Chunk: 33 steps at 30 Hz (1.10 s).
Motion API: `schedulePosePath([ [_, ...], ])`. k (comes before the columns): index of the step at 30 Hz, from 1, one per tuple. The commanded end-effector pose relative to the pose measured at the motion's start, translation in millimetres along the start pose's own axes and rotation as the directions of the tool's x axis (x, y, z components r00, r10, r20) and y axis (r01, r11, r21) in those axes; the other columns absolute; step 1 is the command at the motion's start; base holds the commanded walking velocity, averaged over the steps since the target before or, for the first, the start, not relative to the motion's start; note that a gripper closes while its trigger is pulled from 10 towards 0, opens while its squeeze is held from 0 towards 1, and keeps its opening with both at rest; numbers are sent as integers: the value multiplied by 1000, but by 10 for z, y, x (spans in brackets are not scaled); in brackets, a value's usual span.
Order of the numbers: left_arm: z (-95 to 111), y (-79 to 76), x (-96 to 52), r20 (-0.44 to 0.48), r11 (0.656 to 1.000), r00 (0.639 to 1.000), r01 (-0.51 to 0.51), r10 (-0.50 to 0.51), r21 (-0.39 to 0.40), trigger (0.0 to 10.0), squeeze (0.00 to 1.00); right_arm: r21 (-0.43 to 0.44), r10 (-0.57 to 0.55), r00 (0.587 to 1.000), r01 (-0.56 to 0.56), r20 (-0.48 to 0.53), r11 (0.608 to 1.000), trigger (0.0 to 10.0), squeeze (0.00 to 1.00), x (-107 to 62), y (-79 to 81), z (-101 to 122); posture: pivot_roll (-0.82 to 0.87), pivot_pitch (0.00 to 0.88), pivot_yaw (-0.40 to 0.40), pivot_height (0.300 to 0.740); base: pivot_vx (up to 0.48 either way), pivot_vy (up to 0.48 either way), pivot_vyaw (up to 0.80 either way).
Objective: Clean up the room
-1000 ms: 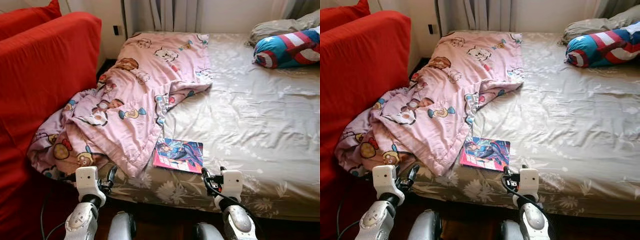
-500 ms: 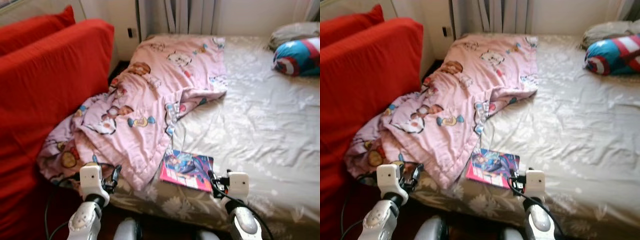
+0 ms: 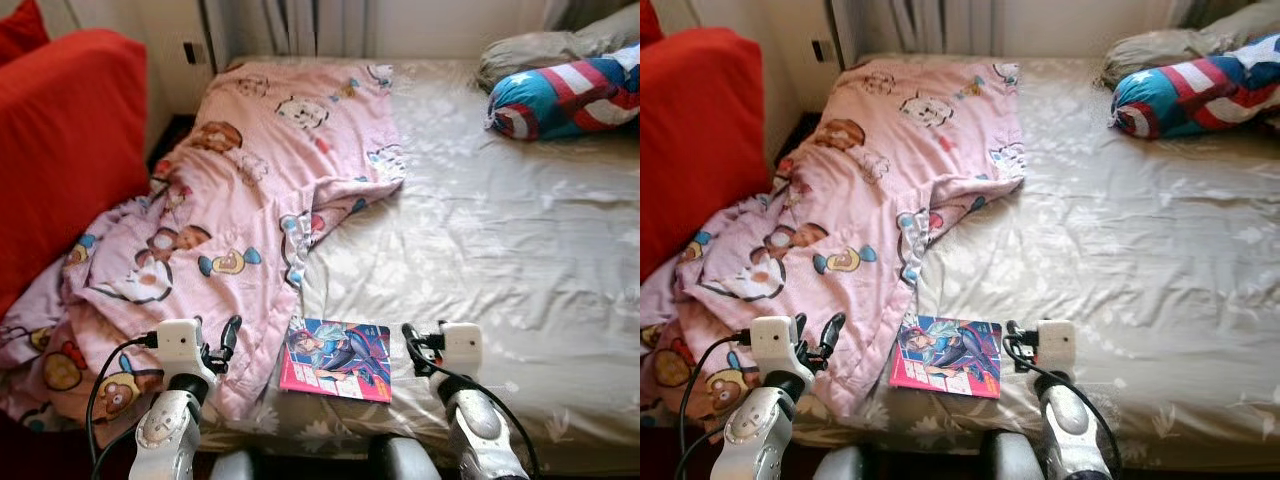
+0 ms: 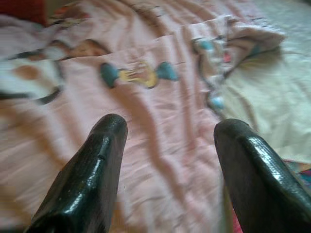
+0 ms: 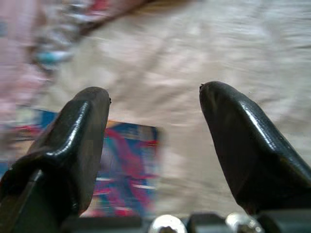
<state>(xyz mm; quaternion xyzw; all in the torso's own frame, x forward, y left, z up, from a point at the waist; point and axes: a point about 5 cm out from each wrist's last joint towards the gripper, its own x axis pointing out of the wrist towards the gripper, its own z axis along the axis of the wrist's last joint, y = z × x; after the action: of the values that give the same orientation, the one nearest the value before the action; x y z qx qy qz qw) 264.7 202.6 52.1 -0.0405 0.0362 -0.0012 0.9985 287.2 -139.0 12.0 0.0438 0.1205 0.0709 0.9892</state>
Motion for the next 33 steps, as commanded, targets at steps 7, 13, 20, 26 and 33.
schedulePosePath([
  [7,49,22,22,9,1000,1000,-10,10,-3,10000,0,92,-7,995,17,-104,996,10000,0,76,30,-65,31,177,2,632,0,0,0],
  [13,76,44,16,16,1000,1000,-17,17,4,10000,0,82,-13,991,24,-136,996,10000,0,70,73,-116,62,221,8,632,0,0,0],
  [20,57,49,-54,6,1000,1000,-20,20,8,10000,0,76,-34,989,46,-145,996,10000,0,54,25,-140,77,251,7,602,0,0,0],
  [26,46,72,-158,2,999,999,-37,37,8,10000,0,80,-18,990,30,-143,996,10000,0,44,57,-159,106,282,-2,602,0,0,0],
  [33,17,119,-309,-18,998,998,-55,55,22,10000,0,137,10,990,10,-140,991,10000,0,100,128,-111,144,311,5,602,0,0,0],
])
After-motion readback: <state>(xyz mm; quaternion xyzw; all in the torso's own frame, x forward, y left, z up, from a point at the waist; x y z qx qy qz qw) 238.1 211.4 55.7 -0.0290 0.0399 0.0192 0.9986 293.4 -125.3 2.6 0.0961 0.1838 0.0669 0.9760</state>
